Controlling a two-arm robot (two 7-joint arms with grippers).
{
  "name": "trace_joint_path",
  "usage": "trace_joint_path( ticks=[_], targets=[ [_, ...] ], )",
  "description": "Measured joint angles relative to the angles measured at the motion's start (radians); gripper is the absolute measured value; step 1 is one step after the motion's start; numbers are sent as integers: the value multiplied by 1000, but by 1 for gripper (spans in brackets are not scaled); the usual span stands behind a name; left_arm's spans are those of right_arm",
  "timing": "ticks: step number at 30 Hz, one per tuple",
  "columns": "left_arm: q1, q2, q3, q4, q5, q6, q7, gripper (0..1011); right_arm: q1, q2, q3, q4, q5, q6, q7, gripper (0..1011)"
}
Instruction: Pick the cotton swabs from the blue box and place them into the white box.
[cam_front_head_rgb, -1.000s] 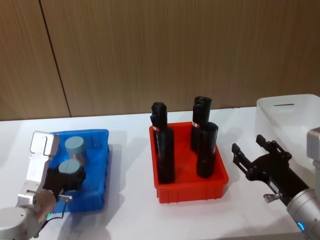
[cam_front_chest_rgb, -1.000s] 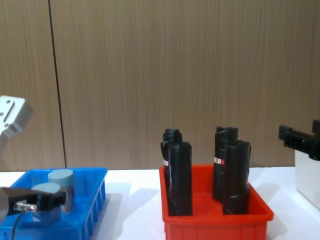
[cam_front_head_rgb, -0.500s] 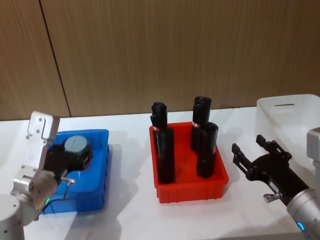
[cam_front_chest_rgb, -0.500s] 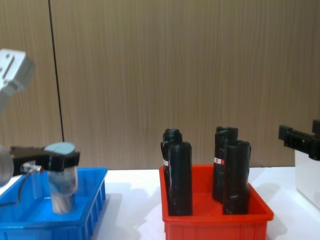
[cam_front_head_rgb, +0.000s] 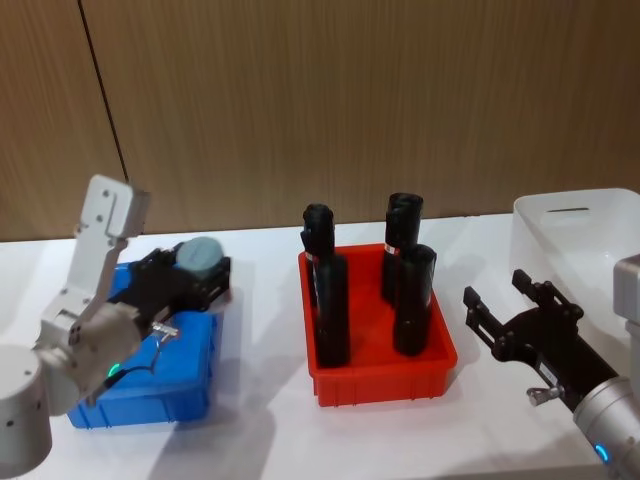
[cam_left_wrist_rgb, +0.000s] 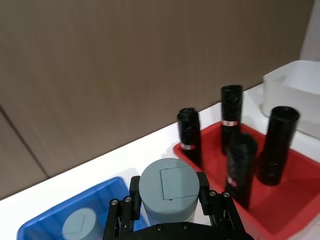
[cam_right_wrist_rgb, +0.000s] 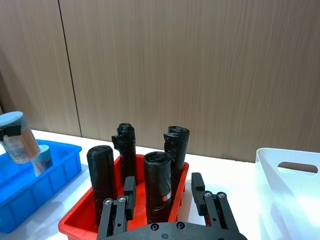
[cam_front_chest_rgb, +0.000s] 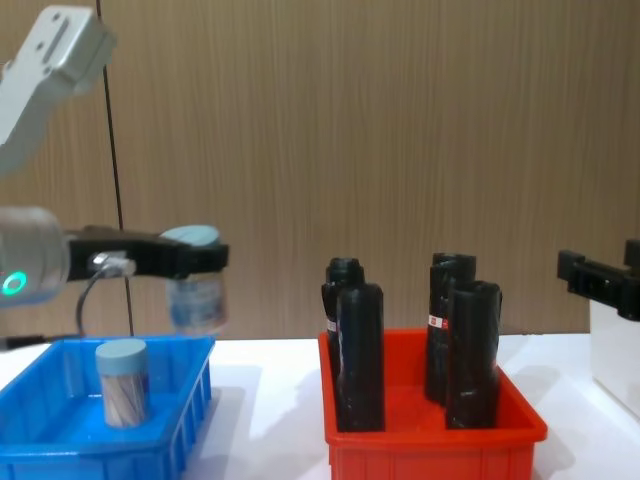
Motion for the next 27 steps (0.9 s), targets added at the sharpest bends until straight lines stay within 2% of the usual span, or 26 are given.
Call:
trace_joint_path(
  ticks=[12,22,27],
  targets=[
    [-72,-31,28,-31,47,84,-171,668,0,0,0,0,0,0,0,688],
    [-159,-78,62,-10,96,145,-325,668,0,0,0,0,0,0,0,688],
    [-186,-94,73,1,111,162,-368,668,0,0,0,0,0,0,0,687]
  ],
)
